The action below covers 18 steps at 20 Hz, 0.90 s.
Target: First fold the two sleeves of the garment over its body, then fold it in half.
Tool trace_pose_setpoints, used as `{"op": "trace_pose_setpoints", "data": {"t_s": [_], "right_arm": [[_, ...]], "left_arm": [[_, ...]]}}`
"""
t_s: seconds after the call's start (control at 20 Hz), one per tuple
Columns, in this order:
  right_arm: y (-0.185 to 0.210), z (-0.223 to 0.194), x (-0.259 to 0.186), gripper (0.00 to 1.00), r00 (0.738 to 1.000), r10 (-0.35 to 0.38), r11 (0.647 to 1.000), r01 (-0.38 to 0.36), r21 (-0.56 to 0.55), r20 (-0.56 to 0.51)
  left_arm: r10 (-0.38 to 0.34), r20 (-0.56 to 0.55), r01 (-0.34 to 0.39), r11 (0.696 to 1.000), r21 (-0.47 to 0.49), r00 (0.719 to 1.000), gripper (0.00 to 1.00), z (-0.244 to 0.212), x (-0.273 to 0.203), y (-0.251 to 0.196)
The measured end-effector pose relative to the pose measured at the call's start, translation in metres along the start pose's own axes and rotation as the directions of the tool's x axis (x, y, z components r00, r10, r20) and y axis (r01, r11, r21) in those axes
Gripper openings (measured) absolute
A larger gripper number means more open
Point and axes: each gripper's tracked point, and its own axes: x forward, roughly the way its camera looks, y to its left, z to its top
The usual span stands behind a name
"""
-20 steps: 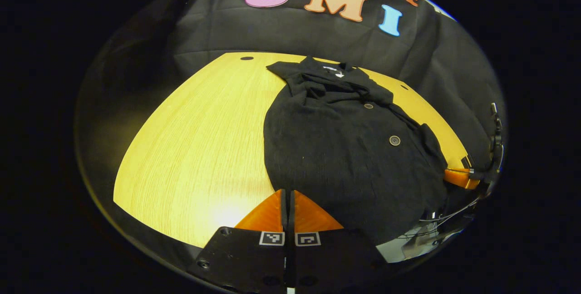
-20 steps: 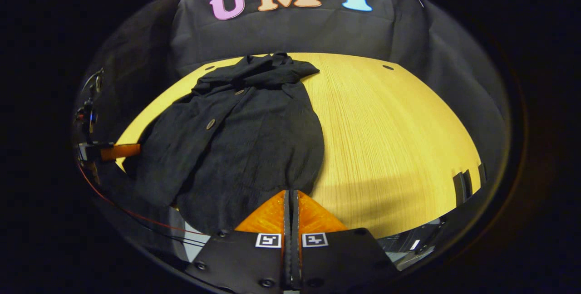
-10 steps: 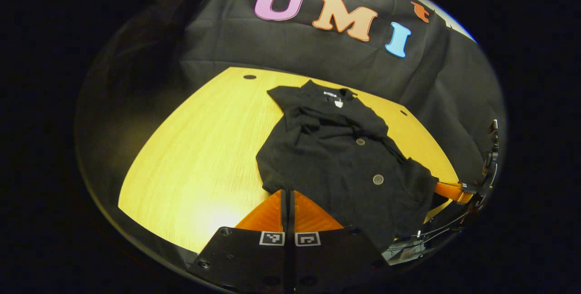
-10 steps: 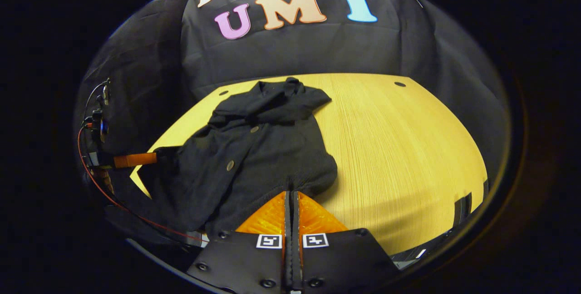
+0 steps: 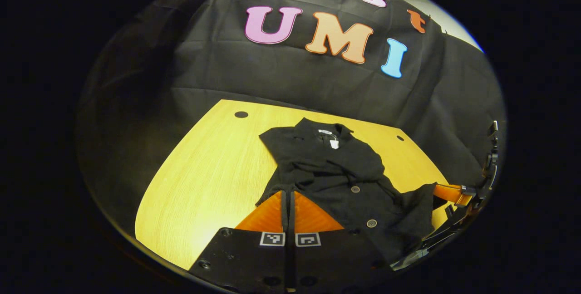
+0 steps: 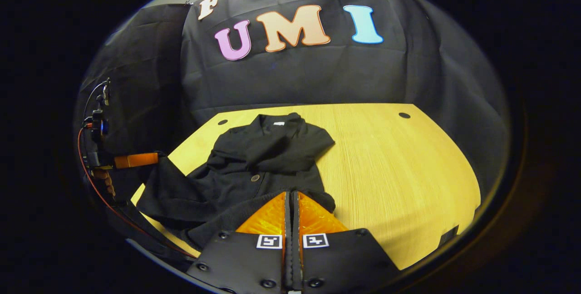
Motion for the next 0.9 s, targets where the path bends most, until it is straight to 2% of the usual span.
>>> {"op": "trace_pose_setpoints", "data": {"t_s": [0.45,0.9], "right_arm": [[-0.005,0.073,0.033,0.02,0.997,-0.022,1.000,0.024,-0.018,0.073],[-0.015,0.129,0.066,0.02,0.992,-0.057,0.998,0.057,0.003,0.113]], "left_arm": [[-0.022,0.039,0.020,0.999,0.051,0.999,0.00,0.058,0.042,0.007],[-0.048,0.072,0.044,0.998,0.054,0.996,0.00,0.104,0.087,0.015]]}}
